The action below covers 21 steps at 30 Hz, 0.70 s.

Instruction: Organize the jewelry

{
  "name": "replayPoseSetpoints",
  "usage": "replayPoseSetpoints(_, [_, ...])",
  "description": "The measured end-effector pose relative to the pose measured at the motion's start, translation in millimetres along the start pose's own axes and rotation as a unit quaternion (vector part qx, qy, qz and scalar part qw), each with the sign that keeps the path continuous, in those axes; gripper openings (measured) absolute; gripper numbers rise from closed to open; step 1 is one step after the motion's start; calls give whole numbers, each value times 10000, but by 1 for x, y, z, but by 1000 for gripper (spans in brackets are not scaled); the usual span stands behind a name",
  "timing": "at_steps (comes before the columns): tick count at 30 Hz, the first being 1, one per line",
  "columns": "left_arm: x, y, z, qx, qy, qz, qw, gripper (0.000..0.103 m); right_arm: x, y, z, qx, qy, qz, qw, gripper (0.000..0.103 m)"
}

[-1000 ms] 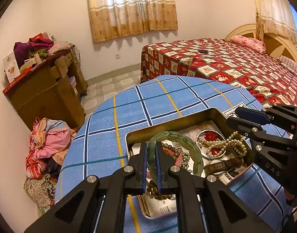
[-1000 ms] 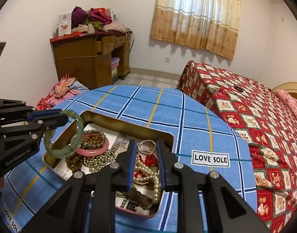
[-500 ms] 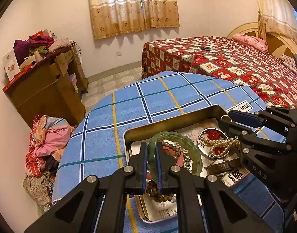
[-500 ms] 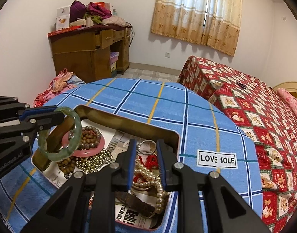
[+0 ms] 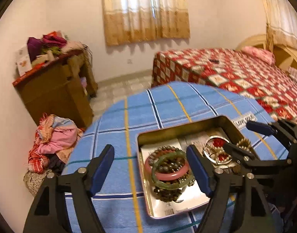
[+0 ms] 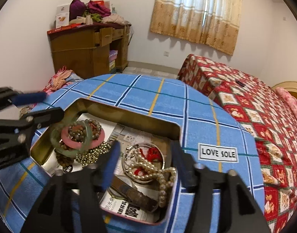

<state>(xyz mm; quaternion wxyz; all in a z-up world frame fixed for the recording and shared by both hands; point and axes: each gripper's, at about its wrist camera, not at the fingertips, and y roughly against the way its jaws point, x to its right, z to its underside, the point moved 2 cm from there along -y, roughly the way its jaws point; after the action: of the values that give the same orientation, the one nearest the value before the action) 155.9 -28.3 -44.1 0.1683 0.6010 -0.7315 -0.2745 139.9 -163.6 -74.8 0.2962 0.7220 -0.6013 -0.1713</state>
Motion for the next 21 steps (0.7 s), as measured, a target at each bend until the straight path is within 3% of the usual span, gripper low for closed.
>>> replayPoseSetpoints(3, [-7,8,2,0,75,-46,10000,77,2,8,3,29,-27,237,9997,66])
replayPoseSetpoints(10, [-18,26,16,28,282,-216,9994,77,1,28,11,148,-216,181,9995,74])
replayPoseSetpoints(21, [-21,53,27,149,417,-208,9988,77,-4,49,14,341,-228,195,9990,77])
